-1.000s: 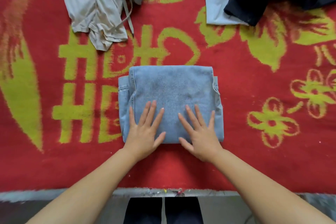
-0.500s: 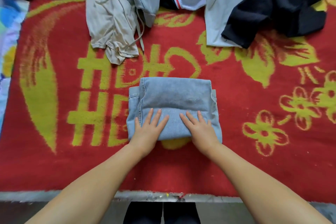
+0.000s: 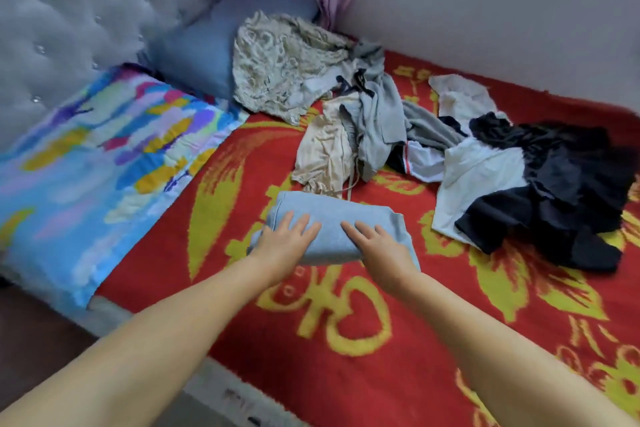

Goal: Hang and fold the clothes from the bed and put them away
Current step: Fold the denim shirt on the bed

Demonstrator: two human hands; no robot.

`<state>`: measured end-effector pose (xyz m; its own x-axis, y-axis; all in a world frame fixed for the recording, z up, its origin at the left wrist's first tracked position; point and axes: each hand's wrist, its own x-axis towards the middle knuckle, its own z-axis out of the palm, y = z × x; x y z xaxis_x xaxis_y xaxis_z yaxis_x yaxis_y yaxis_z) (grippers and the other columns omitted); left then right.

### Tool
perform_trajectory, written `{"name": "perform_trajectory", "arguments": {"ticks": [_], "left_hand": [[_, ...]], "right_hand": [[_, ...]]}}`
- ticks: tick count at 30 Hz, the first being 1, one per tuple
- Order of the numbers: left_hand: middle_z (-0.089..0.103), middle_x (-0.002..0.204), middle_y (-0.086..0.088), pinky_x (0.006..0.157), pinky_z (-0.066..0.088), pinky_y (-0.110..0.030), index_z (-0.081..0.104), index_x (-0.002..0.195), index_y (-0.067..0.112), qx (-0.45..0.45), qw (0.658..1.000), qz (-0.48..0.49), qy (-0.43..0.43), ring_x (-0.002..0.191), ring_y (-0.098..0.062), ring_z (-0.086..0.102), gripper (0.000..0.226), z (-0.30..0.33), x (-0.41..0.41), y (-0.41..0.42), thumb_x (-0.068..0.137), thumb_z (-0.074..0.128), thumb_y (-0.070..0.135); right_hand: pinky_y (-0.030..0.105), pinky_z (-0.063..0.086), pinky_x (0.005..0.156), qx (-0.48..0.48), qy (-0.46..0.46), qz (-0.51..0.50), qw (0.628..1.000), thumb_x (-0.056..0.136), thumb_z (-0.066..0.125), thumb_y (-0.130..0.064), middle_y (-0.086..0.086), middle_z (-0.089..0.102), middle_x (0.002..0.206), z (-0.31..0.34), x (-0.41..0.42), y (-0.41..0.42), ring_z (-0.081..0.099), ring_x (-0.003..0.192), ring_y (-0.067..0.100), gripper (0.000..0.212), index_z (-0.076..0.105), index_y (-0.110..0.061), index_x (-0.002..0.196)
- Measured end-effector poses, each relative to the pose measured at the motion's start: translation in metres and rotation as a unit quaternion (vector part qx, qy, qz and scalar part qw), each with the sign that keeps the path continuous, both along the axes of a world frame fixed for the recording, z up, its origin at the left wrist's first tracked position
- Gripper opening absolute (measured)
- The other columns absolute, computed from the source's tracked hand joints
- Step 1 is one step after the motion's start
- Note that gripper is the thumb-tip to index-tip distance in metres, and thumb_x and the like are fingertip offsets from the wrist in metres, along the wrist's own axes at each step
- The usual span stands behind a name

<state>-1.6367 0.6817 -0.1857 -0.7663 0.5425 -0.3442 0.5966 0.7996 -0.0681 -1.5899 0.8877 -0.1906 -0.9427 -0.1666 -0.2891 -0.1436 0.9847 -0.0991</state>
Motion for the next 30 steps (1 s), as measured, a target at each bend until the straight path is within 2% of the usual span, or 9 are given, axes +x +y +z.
{"name": "perform_trajectory", "arguments": {"ticks": [2,4,8,12,14,19,22,24,30], "left_hand": [[0.004,0.159,-0.003,0.100,0.042,-0.051,0.006,0.152,0.020,0.001,0.998,0.054,0.019,0.146,-0.029,0.005,0.066,0.014,0.021,-0.034,0.095,0.035,0.003],[0.004,0.159,-0.002,0.102,0.040,-0.053,0.004,0.152,0.021,0.006,0.994,0.109,0.025,0.146,-0.028,0.003,0.068,0.023,0.049,-0.068,0.094,0.036,0.003],[-0.001,0.158,-0.003,0.104,0.035,-0.058,0.004,0.151,0.021,0.021,0.975,0.220,0.023,0.146,-0.031,0.000,0.074,0.042,0.111,-0.138,0.091,0.039,-0.004],[0.001,0.157,0.000,0.103,0.035,-0.057,0.005,0.150,0.022,0.015,0.940,0.340,0.014,0.146,-0.029,0.002,0.082,0.057,0.196,-0.214,0.085,0.048,-0.005],[0.006,0.157,-0.002,0.103,0.033,-0.056,0.007,0.150,0.021,0.009,0.919,0.394,0.019,0.145,-0.028,0.005,0.079,0.060,0.244,-0.249,0.086,0.046,-0.005],[0.015,0.154,-0.005,0.092,0.047,-0.051,0.015,0.149,0.016,0.006,0.872,0.489,0.030,0.142,-0.030,0.011,0.075,0.064,0.361,-0.322,0.085,0.051,-0.003],[0.014,0.155,-0.004,0.098,0.043,-0.051,0.016,0.148,0.016,0.000,0.837,0.547,0.016,0.143,-0.030,0.011,0.076,0.060,0.438,-0.366,0.085,0.057,0.003],[0.014,0.155,-0.004,0.102,0.038,-0.053,0.016,0.148,0.016,-0.003,0.829,0.560,0.005,0.143,-0.031,0.011,0.074,0.057,0.478,-0.389,0.086,0.054,0.000],[0.010,0.156,0.000,0.089,0.046,-0.050,0.014,0.148,0.019,-0.006,0.798,0.601,-0.034,0.144,-0.027,0.014,0.073,0.057,0.623,-0.477,0.089,0.052,0.000]], "right_hand": [[0.037,0.041,0.060,0.012,0.022,0.068,0.997,0.090,0.045,-0.001,-0.001,0.032,0.146,0.015,-0.005,-0.027,0.040,0.119,0.032,0.077,0.011,-0.029,0.153],[0.037,0.042,0.060,0.015,0.035,0.131,0.991,0.091,0.044,0.000,0.000,0.032,0.147,0.027,-0.002,-0.060,0.040,0.117,0.031,0.076,0.010,-0.029,0.153],[0.042,0.052,0.077,0.005,0.034,0.242,0.970,0.091,0.043,0.001,0.000,0.025,0.152,0.049,0.017,-0.133,0.034,0.128,0.032,0.079,0.005,-0.029,0.153],[0.043,0.045,0.097,-0.003,0.023,0.380,0.925,0.092,0.041,0.000,-0.001,0.021,0.155,0.065,0.050,-0.224,0.033,0.132,0.030,0.078,0.002,-0.027,0.154],[0.041,0.042,0.102,-0.004,0.016,0.442,0.897,0.091,0.041,0.000,-0.002,0.019,0.156,0.070,0.076,-0.273,0.031,0.135,0.029,0.079,0.001,-0.028,0.154],[0.039,0.042,0.101,0.008,0.003,0.537,0.844,0.087,0.046,0.001,-0.005,0.019,0.157,0.070,0.153,-0.382,0.032,0.137,0.026,0.085,0.003,-0.031,0.153],[0.041,0.044,0.095,0.027,-0.006,0.589,0.807,0.089,0.046,-0.002,-0.006,0.019,0.156,0.064,0.215,-0.448,0.033,0.136,0.026,0.083,0.003,-0.032,0.153],[0.040,0.044,0.092,0.041,-0.004,0.612,0.790,0.089,0.049,-0.003,-0.007,0.019,0.156,0.061,0.250,-0.478,0.034,0.136,0.025,0.084,0.002,-0.032,0.153],[0.040,0.037,0.100,0.043,-0.002,0.678,0.733,0.097,0.041,-0.010,-0.005,0.026,0.154,0.049,0.378,-0.590,0.039,0.134,0.022,0.070,0.003,-0.029,0.153]]}}
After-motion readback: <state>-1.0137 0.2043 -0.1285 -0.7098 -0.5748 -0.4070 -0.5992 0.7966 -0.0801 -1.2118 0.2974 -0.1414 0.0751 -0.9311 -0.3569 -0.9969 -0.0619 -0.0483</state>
